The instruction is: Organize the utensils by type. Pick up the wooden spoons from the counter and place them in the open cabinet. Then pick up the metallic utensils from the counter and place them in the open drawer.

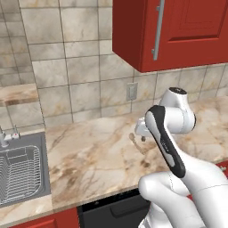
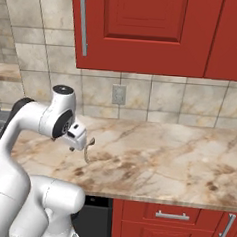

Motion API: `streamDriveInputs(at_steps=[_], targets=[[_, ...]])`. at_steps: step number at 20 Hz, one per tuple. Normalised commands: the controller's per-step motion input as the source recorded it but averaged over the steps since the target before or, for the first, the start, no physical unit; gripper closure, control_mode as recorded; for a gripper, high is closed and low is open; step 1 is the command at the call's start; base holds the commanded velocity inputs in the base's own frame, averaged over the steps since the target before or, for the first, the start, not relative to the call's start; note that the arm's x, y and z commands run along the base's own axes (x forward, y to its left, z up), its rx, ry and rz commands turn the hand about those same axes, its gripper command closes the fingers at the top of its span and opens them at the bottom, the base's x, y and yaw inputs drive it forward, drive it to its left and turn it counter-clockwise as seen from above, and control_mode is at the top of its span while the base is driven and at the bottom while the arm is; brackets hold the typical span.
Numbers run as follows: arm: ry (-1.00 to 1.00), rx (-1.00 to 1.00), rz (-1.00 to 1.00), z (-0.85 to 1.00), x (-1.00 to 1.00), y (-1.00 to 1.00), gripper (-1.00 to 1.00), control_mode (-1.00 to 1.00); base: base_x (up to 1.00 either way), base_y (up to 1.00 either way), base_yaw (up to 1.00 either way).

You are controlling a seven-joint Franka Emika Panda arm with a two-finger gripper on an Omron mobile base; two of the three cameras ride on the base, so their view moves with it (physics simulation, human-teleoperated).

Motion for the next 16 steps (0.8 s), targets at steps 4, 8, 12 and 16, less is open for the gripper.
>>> streamDriveInputs(at_steps=[4,8,12,16], targets=[[0.15,-0.03,0.02,-0.57,0.35,0.0,-1.0,-1.0,0.0,0.0,0.0],[0.02,-0.15,0.03,-0.83,0.47,0.0,-1.0,-1.0,0.0,0.0,0.0],[-0.05,-0.18,0.06,-0.87,0.45,0.0,-1.0,-1.0,0.0,0.0,0.0],[-0.07,-0.11,0.11,-0.58,0.42,0.0,-1.0,-1.0,0.0,0.0,0.0]])
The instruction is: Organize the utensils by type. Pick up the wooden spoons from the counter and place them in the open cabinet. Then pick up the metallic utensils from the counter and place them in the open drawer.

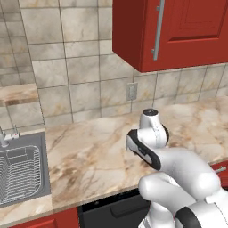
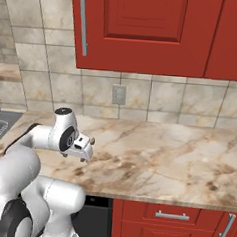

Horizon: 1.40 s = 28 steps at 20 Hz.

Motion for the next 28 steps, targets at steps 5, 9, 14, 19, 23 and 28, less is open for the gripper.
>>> streamDriveInputs(at_steps=[5,9,14,19,23,28], targets=[[-0.07,-0.03,0.12,-0.31,0.33,-0.01,-1.0,-1.0,0.0,0.0,0.0],[-0.03,0.0,0.15,-0.11,0.31,-0.11,-1.0,-1.0,0.0,0.0,0.0],[-0.01,0.0,0.14,-0.14,0.26,-0.14,-1.0,-1.0,0.0,0.0,0.0],[0.0,0.0,0.12,-0.38,0.18,-0.01,-1.0,-1.0,0.0,0.0,0.0],[0.0,0.0,0.09,-0.32,0.21,0.0,-1.0,-1.0,0.0,0.0,0.0],[0.0,0.0,0.08,-0.21,0.18,0.0,-1.0,-1.0,0.0,0.0,0.0]])
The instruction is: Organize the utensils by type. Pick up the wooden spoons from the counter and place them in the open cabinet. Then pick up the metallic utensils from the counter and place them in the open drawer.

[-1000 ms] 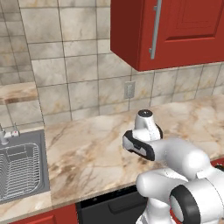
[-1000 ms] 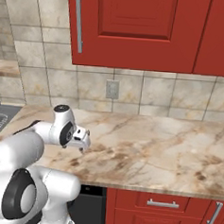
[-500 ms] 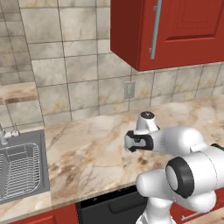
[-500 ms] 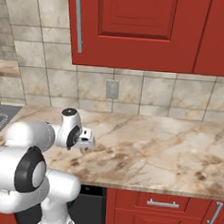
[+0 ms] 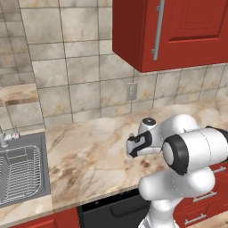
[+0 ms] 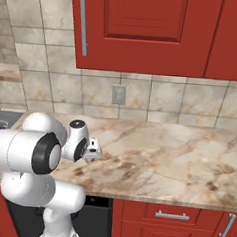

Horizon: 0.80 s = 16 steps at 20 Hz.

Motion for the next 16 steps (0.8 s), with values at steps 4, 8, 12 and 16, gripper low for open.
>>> streamDriveInputs(at_steps=[4,8,12,16], targets=[[0.0,0.0,0.04,-0.17,0.16,0.0,-1.0,-1.0,0.0,0.0,0.0],[0.01,0.0,0.0,-0.14,0.12,0.0,-1.0,-1.0,0.0,0.0,0.0],[0.05,0.0,0.0,-0.13,0.11,0.0,1.0,-1.0,0.0,0.0,0.0],[0.02,0.0,0.0,-0.11,0.05,0.0,1.0,-1.0,0.0,0.0,0.0]])
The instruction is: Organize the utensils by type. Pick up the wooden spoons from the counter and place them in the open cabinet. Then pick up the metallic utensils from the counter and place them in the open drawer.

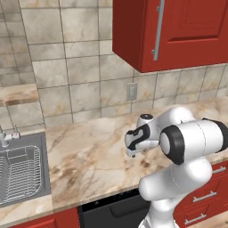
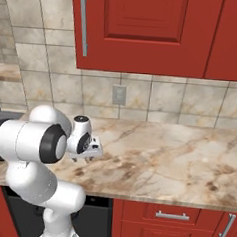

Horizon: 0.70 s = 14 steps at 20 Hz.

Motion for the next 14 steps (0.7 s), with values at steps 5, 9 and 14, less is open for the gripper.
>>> streamDriveInputs(at_steps=[5,9,14], targets=[[0.0,0.0,0.0,-0.12,0.0,0.0,1.0,-1.0,0.0,0.0,0.0],[0.0,0.02,0.01,-0.02,0.0,-0.22,1.0,-1.0,0.0,0.0,0.0],[0.01,0.04,0.0,0.0,0.02,-0.3,1.0,-1.0,0.0,0.0,0.0]])
